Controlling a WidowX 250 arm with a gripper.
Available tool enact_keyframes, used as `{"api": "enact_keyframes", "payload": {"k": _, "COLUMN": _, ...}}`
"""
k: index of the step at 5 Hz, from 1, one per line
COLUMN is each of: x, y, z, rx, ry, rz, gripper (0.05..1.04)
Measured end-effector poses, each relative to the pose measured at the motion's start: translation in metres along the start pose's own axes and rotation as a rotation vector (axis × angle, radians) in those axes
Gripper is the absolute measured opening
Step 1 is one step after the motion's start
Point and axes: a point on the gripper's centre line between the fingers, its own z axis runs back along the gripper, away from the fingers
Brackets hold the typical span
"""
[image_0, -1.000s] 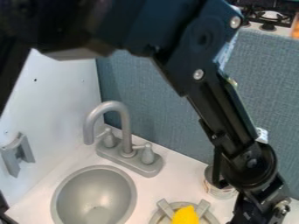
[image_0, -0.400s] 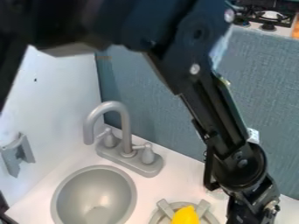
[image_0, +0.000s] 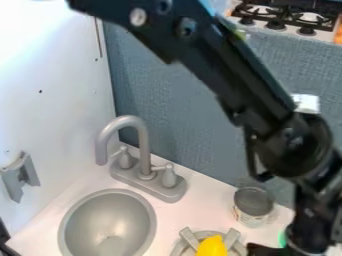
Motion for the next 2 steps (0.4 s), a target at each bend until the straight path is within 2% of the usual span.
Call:
{"api": "enact_keyframes", "payload": {"k": 1, "x": 0.020, "y": -0.025, "z": 0.017, "rx": -0.021, "ry": -0.032, "rz": -0.047, "gripper": 0.631}}
{"api": "enact_keyframes", "payload": {"k": 2, "x": 0.038, "y": -0.043, "z": 0.006, "rx": -0.054, "ry": -0.010, "rz": -0.090, "gripper": 0.631}}
